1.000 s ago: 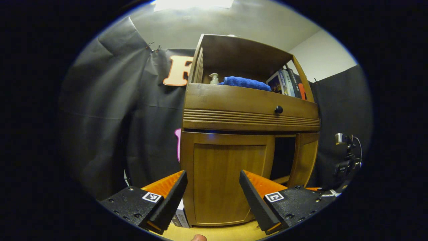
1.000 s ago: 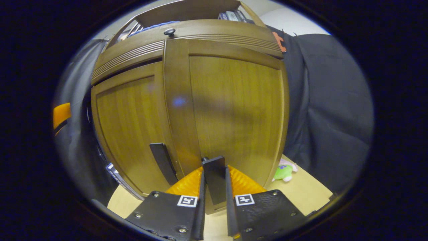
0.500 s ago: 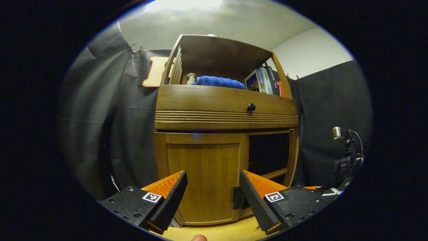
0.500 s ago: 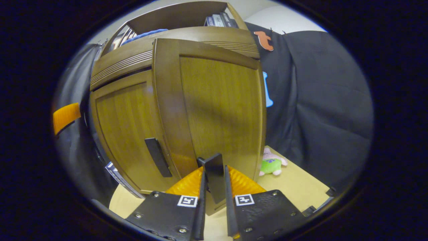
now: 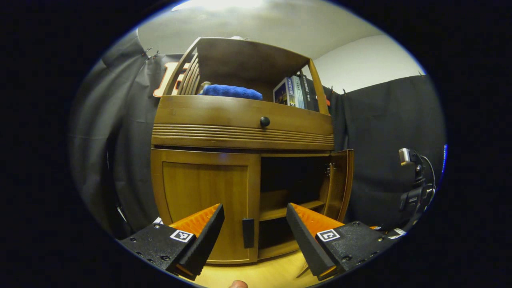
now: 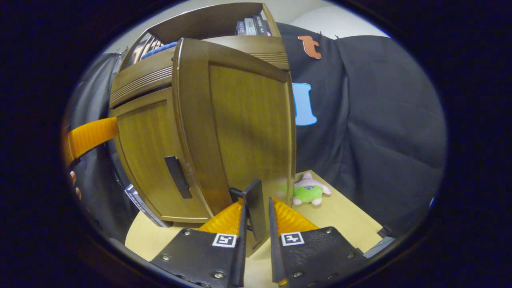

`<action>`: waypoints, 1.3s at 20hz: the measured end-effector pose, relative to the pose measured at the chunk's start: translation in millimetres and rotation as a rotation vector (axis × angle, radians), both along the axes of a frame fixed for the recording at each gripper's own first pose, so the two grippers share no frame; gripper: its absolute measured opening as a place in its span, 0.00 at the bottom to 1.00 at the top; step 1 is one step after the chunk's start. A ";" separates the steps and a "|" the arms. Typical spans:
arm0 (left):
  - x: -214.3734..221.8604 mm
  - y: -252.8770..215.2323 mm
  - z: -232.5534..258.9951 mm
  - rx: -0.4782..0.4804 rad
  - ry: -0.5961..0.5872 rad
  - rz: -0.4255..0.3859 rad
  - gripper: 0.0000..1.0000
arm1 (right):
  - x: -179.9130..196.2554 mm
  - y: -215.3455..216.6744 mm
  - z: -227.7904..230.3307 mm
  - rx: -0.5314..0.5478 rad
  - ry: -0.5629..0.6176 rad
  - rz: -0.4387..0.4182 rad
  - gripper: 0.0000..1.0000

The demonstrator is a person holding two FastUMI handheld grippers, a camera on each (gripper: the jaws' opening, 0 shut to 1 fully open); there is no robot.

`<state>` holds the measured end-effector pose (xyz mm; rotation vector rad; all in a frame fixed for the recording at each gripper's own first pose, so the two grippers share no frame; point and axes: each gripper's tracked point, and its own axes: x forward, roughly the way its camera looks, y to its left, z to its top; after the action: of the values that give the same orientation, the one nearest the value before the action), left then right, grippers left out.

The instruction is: Open the right door of the double-door shoe cabinet with the right hand, and open the left door with the left hand.

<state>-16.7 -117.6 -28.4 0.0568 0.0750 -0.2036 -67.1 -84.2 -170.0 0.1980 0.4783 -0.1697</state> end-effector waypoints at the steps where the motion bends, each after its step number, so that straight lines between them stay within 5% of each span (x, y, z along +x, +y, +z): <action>1: -0.7 -5.0 -0.5 0.002 0.000 0.000 0.96 | -3.3 -6.5 -0.2 0.007 0.002 -0.001 0.26; 19: 1.9 -57.0 -16.4 -0.002 0.036 -0.014 0.94 | -33.5 -69.7 -6.4 -0.009 0.025 -0.013 0.31; 20: 2.0 -57.8 -17.3 -0.001 0.038 -0.015 0.94 | -31.8 -74.9 -10.0 -0.008 0.026 -0.024 0.12; 23: 5.1 -59.0 -20.9 -0.001 0.048 -0.016 0.94 | -35.5 -86.8 -9.7 -0.010 0.022 -0.037 0.11; 24: 6.6 -59.7 -22.7 0.000 0.051 -0.016 0.94 | -36.6 -90.5 -9.4 -0.014 0.020 -0.040 0.20; 25: 7.9 -59.1 -23.8 0.002 0.054 -0.015 0.94 | -38.6 -93.3 -8.9 -0.013 0.018 -0.040 0.09; 26: 9.2 -58.2 -25.5 0.003 0.057 -0.014 0.94 | -39.9 -96.2 -8.2 -0.011 0.017 -0.043 0.09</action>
<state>-7.5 -175.8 -53.9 0.0550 0.1317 -0.2196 -106.9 -180.4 -178.2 0.1963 0.4898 -0.2157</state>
